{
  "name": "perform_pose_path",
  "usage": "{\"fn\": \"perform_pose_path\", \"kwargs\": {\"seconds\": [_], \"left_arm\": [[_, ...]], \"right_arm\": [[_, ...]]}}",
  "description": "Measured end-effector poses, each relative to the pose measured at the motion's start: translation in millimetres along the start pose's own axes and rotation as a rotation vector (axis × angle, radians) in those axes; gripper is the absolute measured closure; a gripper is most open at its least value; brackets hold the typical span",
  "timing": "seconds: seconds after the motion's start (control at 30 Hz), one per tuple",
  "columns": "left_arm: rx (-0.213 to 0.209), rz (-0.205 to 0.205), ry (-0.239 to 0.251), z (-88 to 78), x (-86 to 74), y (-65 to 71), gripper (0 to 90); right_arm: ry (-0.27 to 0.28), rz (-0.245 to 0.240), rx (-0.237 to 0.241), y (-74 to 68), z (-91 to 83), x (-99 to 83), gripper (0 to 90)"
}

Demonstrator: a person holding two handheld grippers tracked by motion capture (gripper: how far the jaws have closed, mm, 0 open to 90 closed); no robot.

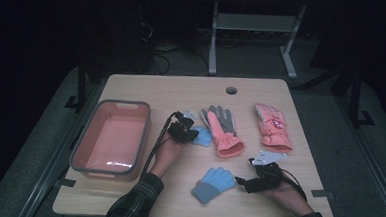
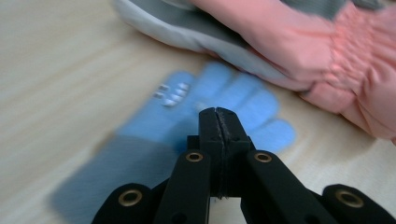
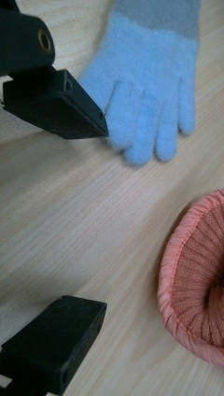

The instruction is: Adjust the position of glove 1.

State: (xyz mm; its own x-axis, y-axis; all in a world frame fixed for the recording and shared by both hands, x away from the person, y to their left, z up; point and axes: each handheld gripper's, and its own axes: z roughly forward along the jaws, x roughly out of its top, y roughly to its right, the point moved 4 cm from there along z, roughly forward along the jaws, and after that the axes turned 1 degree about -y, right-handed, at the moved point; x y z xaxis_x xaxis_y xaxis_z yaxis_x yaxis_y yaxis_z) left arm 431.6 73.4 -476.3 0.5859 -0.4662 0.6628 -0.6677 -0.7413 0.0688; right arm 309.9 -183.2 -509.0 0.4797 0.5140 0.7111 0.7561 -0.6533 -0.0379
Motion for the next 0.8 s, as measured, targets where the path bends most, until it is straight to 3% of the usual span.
{"fn": "perform_pose_path", "kwargs": {"seconds": [0.1,0.27,0.53,0.8], "left_arm": [[0.029,-0.033,0.009,-5.9,1.5,-15.8,89.5],[0.064,-0.052,-0.025,-5.2,-3.8,-33.7,89.5],[0.065,-0.001,-0.096,-14.7,-18.0,-18.4,89.5],[-0.005,0.046,-0.142,-29.9,-38.9,3.8,89.4]], "right_arm": [[0.000,0.000,0.001,0.0,0.0,0.0,12.8],[0.000,0.000,0.001,0.0,0.0,0.0,12.8],[0.000,-0.001,0.000,0.1,0.0,0.0,12.8],[0.000,-0.001,0.000,0.0,0.0,0.0,12.8]]}}
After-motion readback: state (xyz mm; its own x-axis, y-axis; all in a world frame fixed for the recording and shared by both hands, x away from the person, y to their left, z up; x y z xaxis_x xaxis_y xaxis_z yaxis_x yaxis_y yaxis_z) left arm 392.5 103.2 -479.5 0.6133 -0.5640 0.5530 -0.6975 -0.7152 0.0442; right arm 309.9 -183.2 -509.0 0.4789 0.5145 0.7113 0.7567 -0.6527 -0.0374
